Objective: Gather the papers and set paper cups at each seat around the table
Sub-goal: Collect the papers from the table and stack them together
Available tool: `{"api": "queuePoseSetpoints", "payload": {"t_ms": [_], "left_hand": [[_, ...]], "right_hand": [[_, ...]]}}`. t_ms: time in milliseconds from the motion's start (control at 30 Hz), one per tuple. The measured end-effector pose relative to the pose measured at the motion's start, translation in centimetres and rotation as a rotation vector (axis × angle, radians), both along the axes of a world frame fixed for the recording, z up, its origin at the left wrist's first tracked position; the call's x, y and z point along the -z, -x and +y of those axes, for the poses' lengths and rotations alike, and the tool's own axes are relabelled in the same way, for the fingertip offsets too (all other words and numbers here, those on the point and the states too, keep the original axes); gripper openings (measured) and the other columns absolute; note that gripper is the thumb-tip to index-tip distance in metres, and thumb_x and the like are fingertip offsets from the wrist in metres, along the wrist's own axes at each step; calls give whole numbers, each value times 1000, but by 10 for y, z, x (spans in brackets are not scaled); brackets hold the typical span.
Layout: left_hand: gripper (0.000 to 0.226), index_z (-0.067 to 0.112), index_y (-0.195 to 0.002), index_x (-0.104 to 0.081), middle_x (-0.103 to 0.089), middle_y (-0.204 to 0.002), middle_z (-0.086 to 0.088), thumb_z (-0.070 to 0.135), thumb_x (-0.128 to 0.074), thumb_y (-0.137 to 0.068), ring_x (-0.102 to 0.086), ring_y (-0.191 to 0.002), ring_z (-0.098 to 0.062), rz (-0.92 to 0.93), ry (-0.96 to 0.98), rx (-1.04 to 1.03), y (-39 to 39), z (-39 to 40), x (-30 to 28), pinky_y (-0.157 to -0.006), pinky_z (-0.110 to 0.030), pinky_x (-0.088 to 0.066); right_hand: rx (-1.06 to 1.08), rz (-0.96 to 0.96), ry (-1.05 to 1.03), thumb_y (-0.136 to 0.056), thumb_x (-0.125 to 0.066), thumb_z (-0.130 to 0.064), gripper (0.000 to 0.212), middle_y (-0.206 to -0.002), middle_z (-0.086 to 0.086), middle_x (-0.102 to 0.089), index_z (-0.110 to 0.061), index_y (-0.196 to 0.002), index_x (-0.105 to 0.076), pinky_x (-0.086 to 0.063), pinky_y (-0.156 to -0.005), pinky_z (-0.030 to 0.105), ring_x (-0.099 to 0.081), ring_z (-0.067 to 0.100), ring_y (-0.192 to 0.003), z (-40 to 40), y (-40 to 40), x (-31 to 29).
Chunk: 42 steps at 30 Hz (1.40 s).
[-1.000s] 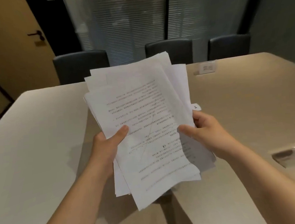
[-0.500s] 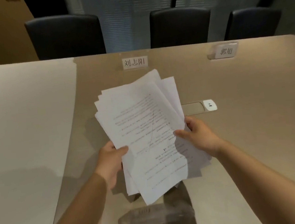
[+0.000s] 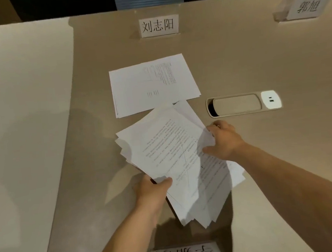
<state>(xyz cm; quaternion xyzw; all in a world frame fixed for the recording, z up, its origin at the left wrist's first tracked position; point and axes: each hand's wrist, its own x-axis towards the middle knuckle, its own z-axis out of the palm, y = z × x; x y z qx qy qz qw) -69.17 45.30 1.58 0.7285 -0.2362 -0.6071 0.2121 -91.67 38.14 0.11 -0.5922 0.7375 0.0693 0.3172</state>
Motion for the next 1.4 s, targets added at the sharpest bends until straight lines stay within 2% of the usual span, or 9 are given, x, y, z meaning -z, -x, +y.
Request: {"api": "queuePoseSetpoints", "payload": {"t_ms": [167, 367, 467, 700, 833, 967, 1067, 1233, 1400], "left_hand": [[20, 9, -110, -61, -71, -104, -6, 3, -64, -91, -67, -87, -18, 97, -30, -222, 3, -1, 0, -58, -26, -47], [10, 0, -94, -62, -69, -100, -12, -7, -58, -89, -66, -91, -31, 37, -69, -313, -9, -15, 19, -85, -45, -56], [20, 6, -90, -58, -59, -86, -9, -12, -48, -89, -55, -76, -25, -29, -24, -234, -9, -23, 21, -76, -37, -52], [8, 21, -91, -58, -64, -92, 1, 16, -54, -96, -63, -85, -18, -203, 398, 200, -3, -85, 19, -68, -26, -50], [33, 9, -126, -56, -51, -140, -13, 25, -46, -99, -47, -130, -33, -792, 728, 706, -15, -148, 49, -108, -45, -40], [56, 17, -155, -18, -10, -166, -7, 38, -29, -103, -10, -152, -30, -1046, 529, 1064, -34, -183, 64, -122, -47, -15], [45, 21, -145, -43, -42, -152, -6, 25, -41, -101, -40, -136, -30, -986, 651, 1008, -37, -159, 58, -109, -45, -35], [41, 20, -131, -59, -61, -127, 3, 2, -40, -99, -56, -118, -13, -397, 632, 705, -38, -103, 41, -95, -14, -40], [36, 19, -133, -53, -49, -144, -8, 28, -42, -100, -42, -135, -31, -861, 645, 608, -62, -132, 45, -110, -49, -36]], "right_hand": [[43, -35, 86, -77, -75, -38, 88, -137, 6, -45, -29, -149, -25, -41, -104, 46, -42, 30, -127, 11, -10, 13], [233, -237, 9, -79, -74, -22, 50, -114, 3, -66, -18, -124, -54, -52, -87, 35, -60, 24, -107, 15, -28, 19], [436, -591, 12, -81, -75, -12, 34, -104, 0, -72, -18, -110, -61, -56, -73, 27, -69, 18, -92, 16, -23, 12], [668, -1002, 93, -92, -61, 1, 31, -111, 5, -77, -15, -119, -67, -60, -86, 43, -74, 23, -101, 33, 7, 10], [854, -1096, 176, -93, -57, 3, 31, -113, 12, -75, -11, -120, -66, -60, -82, 47, -73, 33, -103, 44, 31, 14], [1013, -1181, 146, -95, -52, 3, 33, -115, 14, -74, -10, -123, -63, -60, -83, 48, -72, 35, -103, 51, 49, 15], [1039, -1218, 127, -91, -56, -4, 35, -117, 14, -74, -13, -124, -63, -60, -82, 51, -72, 36, -103, 53, 57, 15], [1026, -1240, 135, -88, -60, -9, 37, -119, 13, -73, -15, -125, -63, -54, -90, 60, -70, 36, -107, 42, 50, 16], [1086, -1054, 179, -90, -63, 1, 27, -101, 6, -79, -13, -113, -68, -61, -68, 38, -76, 29, -90, 20, 11, 22]]}}
